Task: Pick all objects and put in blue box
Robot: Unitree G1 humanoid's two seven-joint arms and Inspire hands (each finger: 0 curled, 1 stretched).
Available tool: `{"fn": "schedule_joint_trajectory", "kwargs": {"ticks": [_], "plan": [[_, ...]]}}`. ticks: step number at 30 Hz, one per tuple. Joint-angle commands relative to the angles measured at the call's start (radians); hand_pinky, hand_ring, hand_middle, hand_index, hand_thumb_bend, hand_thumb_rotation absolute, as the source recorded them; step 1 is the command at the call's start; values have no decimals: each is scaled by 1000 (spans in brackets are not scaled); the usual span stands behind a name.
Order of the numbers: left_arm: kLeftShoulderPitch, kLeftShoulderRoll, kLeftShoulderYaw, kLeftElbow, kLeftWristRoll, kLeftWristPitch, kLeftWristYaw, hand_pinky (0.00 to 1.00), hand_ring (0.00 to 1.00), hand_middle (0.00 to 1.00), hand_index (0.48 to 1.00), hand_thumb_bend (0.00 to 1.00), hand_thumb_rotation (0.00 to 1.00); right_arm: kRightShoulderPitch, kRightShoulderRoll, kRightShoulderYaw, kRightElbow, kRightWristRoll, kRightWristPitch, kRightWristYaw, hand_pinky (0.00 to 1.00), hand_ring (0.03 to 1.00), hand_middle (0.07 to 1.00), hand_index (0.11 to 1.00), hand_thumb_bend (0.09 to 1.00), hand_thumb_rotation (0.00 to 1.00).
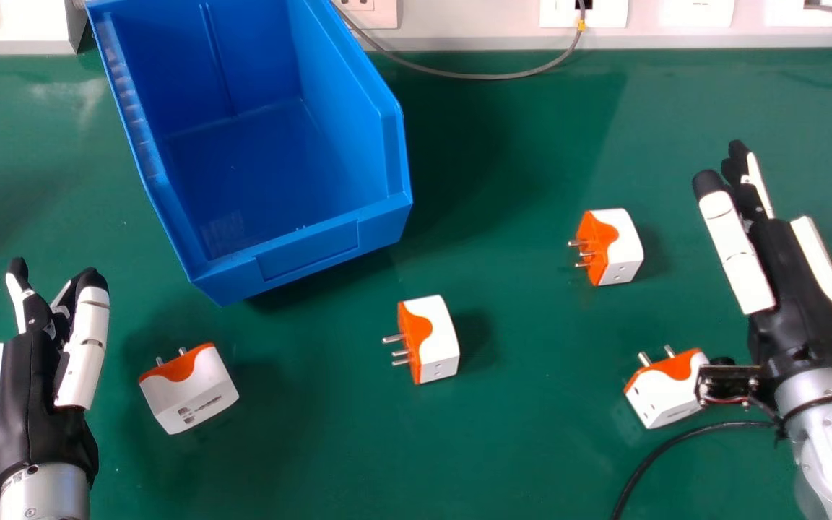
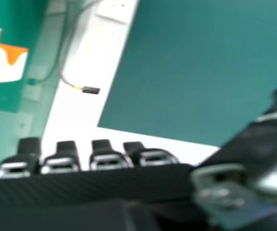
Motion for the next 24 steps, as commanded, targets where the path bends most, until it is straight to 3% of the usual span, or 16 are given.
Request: {"fn": "schedule_joint_trajectory", "kwargs": {"ticks": [1,4,7,10,16,24], "plan": [[-12,-4,-8,-17,11,-14,9,922,927,899,911,250,710,-38,-31,0,1,-11,-29,-4,993,1000,1000,1000,422,589],[-18,-5,-9,0,9,-23,9,923,928,899,911,254,716,-67,-62,9,28,-27,-40,10,995,1000,1000,1000,456,521],[-19,-7,-11,1,4,-26,9,927,929,899,909,253,720,-105,-117,27,71,-61,-56,34,981,1000,1000,1000,504,466],[-29,-3,-6,27,-1,-45,5,931,929,899,907,252,723,-141,-180,56,106,-112,-62,62,952,1000,1000,1000,567,418],[-36,-1,-8,64,5,-82,10,932,928,897,904,248,721,-212,-269,115,157,-196,-61,105,933,1000,1000,1000,605,384],[-48,0,-12,62,13,-66,22,931,925,891,896,229,700,-307,-344,185,231,-273,-78,153,909,1000,1000,1000,647,369]]}}
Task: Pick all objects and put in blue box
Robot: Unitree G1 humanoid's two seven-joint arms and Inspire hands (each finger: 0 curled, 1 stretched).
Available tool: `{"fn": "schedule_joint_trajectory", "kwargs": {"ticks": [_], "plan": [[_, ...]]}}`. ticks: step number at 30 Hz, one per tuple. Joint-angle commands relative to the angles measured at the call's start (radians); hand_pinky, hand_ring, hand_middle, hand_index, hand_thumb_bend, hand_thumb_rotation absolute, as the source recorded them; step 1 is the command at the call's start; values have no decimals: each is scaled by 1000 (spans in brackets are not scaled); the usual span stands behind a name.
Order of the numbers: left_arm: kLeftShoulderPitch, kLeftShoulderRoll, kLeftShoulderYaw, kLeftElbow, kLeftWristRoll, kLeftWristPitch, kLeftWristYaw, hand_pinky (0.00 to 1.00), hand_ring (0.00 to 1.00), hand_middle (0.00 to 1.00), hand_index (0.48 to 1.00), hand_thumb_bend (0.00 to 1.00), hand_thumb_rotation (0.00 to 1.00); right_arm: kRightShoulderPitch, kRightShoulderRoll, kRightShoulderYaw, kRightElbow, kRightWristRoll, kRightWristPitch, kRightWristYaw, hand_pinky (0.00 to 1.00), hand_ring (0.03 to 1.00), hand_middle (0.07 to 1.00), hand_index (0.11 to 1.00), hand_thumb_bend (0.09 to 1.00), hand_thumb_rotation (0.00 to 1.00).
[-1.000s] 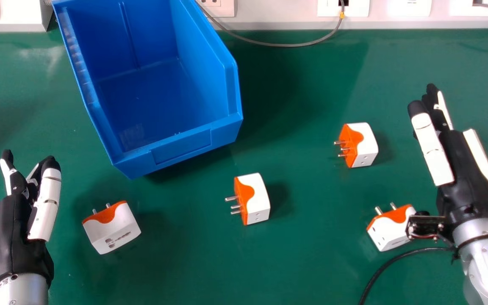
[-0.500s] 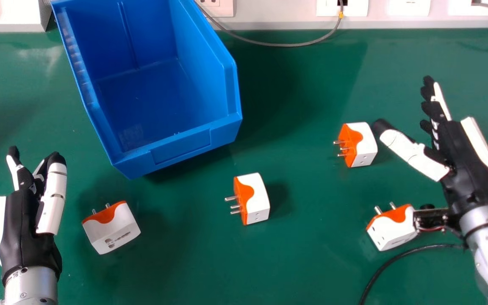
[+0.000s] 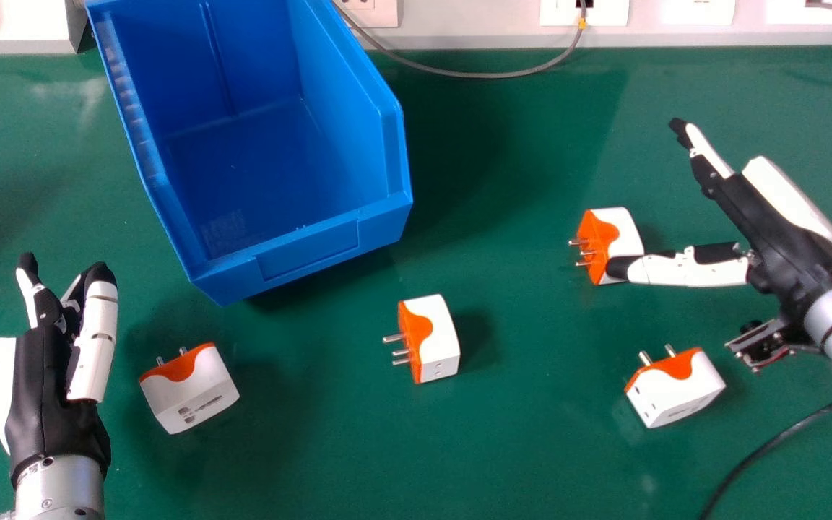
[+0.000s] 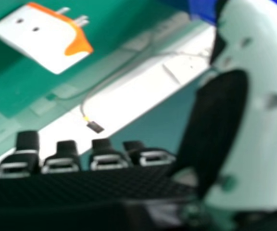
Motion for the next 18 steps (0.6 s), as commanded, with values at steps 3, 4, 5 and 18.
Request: {"fn": "schedule_joint_trajectory", "kwargs": {"ticks": [3,4,5,18], "plan": [[-17,9,-1,-15,18,-7,15,926,922,889,895,233,693,-73,-60,38,-2,-55,-22,20,908,1000,1000,1000,647,372],[-19,10,-1,-15,21,-6,17,926,922,889,895,233,693,-84,-68,51,-1,-70,-21,27,908,1000,1000,1000,647,372],[-20,11,-2,-19,22,-3,19,924,921,888,896,237,692,-95,-75,63,0,-86,-18,33,910,1000,1000,1000,645,373],[-45,5,13,12,-4,-21,18,917,918,887,899,256,730,-238,-106,199,71,-279,-35,31,956,1000,1000,1000,636,370]]}}
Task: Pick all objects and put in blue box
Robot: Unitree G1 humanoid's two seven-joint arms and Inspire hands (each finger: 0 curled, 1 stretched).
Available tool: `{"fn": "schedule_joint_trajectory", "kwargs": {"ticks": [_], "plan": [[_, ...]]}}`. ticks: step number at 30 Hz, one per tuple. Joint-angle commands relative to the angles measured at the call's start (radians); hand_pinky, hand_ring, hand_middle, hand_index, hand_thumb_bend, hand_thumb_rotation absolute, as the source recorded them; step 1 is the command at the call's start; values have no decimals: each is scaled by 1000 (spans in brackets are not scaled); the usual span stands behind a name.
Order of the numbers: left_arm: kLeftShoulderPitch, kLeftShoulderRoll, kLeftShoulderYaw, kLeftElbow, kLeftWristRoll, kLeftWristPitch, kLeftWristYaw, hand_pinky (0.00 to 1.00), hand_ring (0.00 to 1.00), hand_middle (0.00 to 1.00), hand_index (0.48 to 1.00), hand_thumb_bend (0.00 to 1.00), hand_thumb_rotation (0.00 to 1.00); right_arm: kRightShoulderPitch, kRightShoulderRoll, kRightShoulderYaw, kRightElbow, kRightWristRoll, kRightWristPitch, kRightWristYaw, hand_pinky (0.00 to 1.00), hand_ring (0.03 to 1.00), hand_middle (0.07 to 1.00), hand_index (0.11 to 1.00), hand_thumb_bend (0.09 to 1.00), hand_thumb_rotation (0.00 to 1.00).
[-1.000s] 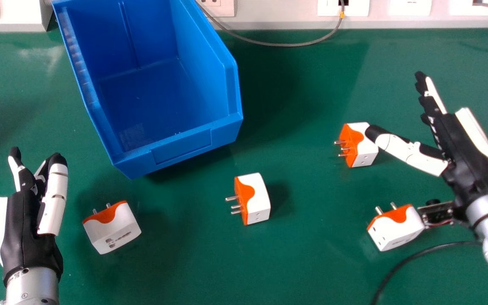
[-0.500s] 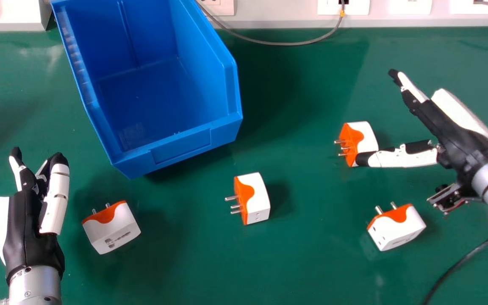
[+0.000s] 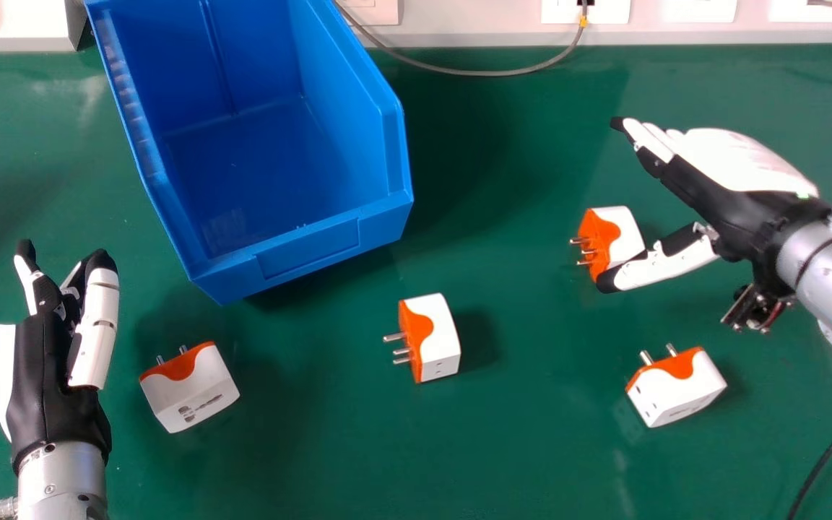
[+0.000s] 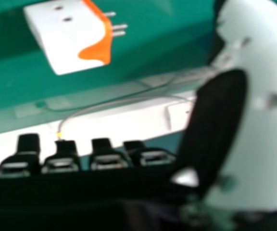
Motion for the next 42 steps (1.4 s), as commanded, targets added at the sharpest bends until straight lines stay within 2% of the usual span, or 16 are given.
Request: {"fn": "schedule_joint_trajectory", "kwargs": {"ticks": [1,9,13,17,19,21,26,32,37,39,42], "plan": [[-14,4,13,2,-5,-26,4,917,918,887,899,256,730,-49,-29,9,8,-19,-22,-13,956,1000,1000,1000,636,370],[-23,2,21,13,0,-35,22,917,921,890,904,268,768,-132,-28,69,91,-83,-50,-3,966,1000,1000,1000,631,337],[-25,3,24,22,0,-47,24,917,923,892,908,264,778,-162,-21,94,125,-103,-52,-2,967,1000,1000,1000,630,328],[-22,7,24,34,10,-75,25,929,930,895,914,256,796,-194,-13,120,162,-119,-40,8,971,1000,1000,1000,627,322],[-15,6,20,27,17,-85,26,936,933,896,917,252,806,-206,-9,128,179,-122,-36,10,973,1000,1000,1000,624,316],[-11,7,20,31,20,-104,22,941,936,897,920,250,814,-211,-7,133,188,-120,-33,13,975,1000,1000,1000,620,309],[-11,18,18,73,31,-169,13,947,938,896,922,254,836,-219,-4,142,205,-124,-28,11,977,1000,1000,1000,614,297],[2,22,16,82,40,-230,4,946,936,893,919,279,864,-230,1,167,243,-144,-34,-1,977,1000,1000,1000,606,281],[4,22,19,102,42,-261,-3,944,935,892,917,291,875,-253,12,203,298,-168,-40,-21,978,1000,1000,1000,600,268],[4,21,20,105,40,-265,-4,942,934,892,917,297,879,-260,15,214,313,-176,-44,-29,981,1000,1000,1000,597,269],[11,18,17,89,40,-258,-4,941,935,892,918,303,883,-276,23,232,345,-191,-48,-44,987,1000,1000,1000,592,267]]}}
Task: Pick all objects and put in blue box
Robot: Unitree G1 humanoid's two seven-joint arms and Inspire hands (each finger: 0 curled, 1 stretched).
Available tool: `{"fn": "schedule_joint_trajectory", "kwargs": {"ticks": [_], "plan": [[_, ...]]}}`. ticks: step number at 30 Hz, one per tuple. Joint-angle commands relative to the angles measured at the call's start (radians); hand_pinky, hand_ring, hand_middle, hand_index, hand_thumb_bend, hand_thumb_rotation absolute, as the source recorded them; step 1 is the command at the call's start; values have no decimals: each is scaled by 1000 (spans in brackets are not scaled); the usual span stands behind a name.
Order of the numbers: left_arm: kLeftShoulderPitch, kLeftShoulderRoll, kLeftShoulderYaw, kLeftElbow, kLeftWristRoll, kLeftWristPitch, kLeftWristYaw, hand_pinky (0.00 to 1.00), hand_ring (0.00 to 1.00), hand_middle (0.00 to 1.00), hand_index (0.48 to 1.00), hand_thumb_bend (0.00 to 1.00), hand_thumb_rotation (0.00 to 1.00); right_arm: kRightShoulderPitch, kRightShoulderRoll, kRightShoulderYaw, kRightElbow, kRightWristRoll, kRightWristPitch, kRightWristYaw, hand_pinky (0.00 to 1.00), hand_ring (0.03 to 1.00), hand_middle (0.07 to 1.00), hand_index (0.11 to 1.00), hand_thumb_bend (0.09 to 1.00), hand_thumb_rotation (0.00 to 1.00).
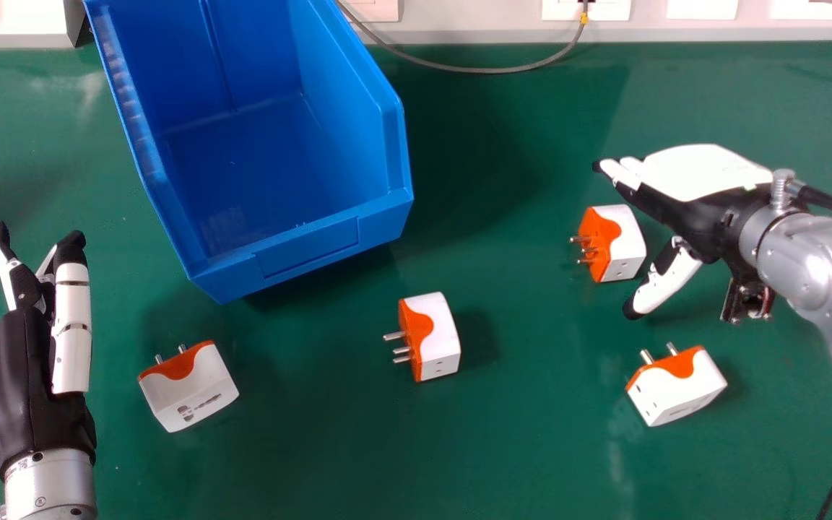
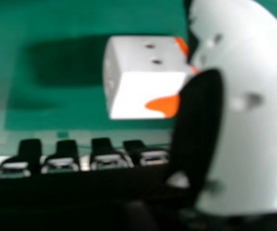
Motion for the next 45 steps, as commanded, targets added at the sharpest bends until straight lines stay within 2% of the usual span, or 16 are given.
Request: {"fn": "schedule_joint_trajectory", "kwargs": {"ticks": [1,4,10,14,22,25,30,35,38,41,45], "plan": [[10,10,1,-29,2,-19,-4,940,935,892,918,305,884,-58,-1,7,14,-15,-6,-27,987,1000,1000,1000,590,266],[17,9,-1,-41,1,-16,-5,941,935,893,919,311,891,-80,10,27,47,-33,-2,-40,983,1000,1000,998,585,260],[20,6,-1,-48,-5,-10,-6,942,936,894,918,311,901,-113,35,59,117,-56,6,-69,981,1000,1000,990,577,260],[37,1,-6,-89,-1,8,-4,943,937,894,918,304,906,-130,47,70,157,-62,4,-89,980,1000,1000,984,575,273],[39,3,0,-77,-11,4,-10,943,939,895,920,305,911,-166,68,101,236,-78,1,-122,968,1000,1000,977,563,243],[49,0,-3,-98,-10,11,-9,940,939,895,919,309,911,-174,73,112,255,-84,0,-128,963,1000,1000,972,562,244],[77,-6,-6,-149,-7,32,-9,936,938,895,919,316,910,-180,84,136,270,-93,3,-137,951,1000,1000,970,560,252],[74,2,-2,-127,-5,25,-12,934,939,896,918,328,910,-194,103,160,307,-102,5,-141,937,1000,1000,966,560,270],[85,-2,-5,-150,-4,34,-11,933,940,897,917,340,909,-199,112,168,322,-103,7,-139,929,1000,1000,963,557,283],[90,-5,-6,-155,-4,35,-11,932,940,897,916,351,908,-209,126,177,347,-105,6,-145,929,1000,998,957,554,290],[104,-9,-9,-178,-8,41,-12,930,939,896,915,365,907,-219,149,176,383,-96,8,-152,933,1000,990,951,548,296]]}}
